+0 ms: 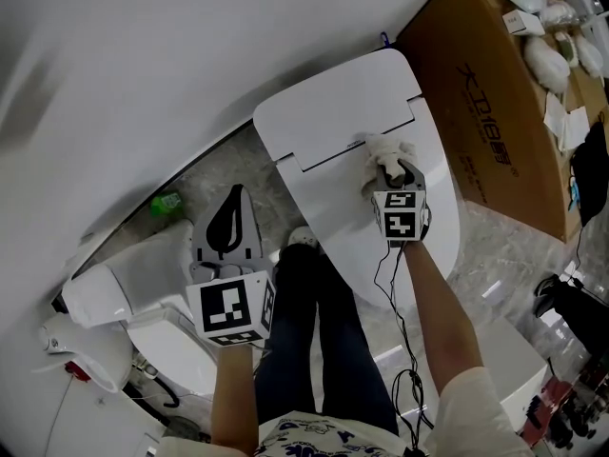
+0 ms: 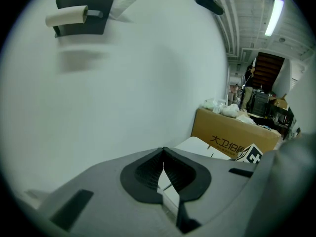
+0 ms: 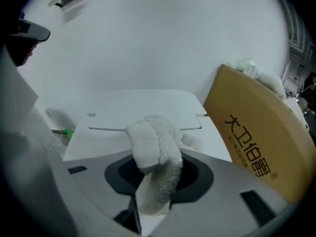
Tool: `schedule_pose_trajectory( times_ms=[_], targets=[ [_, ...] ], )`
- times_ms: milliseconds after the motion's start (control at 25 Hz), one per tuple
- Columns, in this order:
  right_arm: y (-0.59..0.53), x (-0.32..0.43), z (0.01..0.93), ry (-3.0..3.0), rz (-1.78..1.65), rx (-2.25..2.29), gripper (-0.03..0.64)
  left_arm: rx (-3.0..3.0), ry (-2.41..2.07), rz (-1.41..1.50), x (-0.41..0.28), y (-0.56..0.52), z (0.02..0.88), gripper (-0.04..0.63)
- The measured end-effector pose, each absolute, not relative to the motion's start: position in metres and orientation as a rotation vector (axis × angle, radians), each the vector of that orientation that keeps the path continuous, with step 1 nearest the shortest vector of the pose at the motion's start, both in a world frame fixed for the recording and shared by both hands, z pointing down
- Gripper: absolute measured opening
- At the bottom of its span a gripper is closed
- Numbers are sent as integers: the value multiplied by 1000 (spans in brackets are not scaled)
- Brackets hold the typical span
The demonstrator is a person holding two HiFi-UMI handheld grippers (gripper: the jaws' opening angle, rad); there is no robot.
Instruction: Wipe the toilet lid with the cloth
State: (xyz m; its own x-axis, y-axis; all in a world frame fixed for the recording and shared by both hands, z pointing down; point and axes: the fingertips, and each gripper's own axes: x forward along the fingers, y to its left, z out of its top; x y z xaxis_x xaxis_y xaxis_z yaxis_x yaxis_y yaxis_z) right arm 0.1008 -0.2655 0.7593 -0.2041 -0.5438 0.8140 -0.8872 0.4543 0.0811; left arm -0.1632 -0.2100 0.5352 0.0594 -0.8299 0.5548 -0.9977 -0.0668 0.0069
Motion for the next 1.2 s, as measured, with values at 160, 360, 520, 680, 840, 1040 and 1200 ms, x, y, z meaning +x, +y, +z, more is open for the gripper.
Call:
schedule_pose_trajectory(
  times_ms=[160, 360, 520, 680, 840, 1040, 1200],
  targets=[
    [-252, 73, 758, -1922, 490, 1127, 121, 1953, -1827, 583, -166, -205, 535, 8],
    [-232, 43, 757, -1964, 465, 1043, 121, 1952, -1835, 573, -173, -197, 532, 8],
    [-212, 23, 757, -1988, 448, 965, 121, 1953, -1840, 569, -177, -194, 529, 8],
    [-189, 5, 758, -2014, 446, 890, 121, 1955, -1841, 565, -178, -189, 526, 8],
    [-166, -7, 759, -2033, 437, 822, 121, 1964, -1840, 558, -176, -187, 523, 8],
    [-142, -17, 760, -2054, 429, 739, 121, 1976, -1836, 556, -173, -183, 520, 8],
    [-124, -18, 760, -2067, 441, 688, 121, 1984, -1831, 556, -169, -179, 518, 8]
  ],
)
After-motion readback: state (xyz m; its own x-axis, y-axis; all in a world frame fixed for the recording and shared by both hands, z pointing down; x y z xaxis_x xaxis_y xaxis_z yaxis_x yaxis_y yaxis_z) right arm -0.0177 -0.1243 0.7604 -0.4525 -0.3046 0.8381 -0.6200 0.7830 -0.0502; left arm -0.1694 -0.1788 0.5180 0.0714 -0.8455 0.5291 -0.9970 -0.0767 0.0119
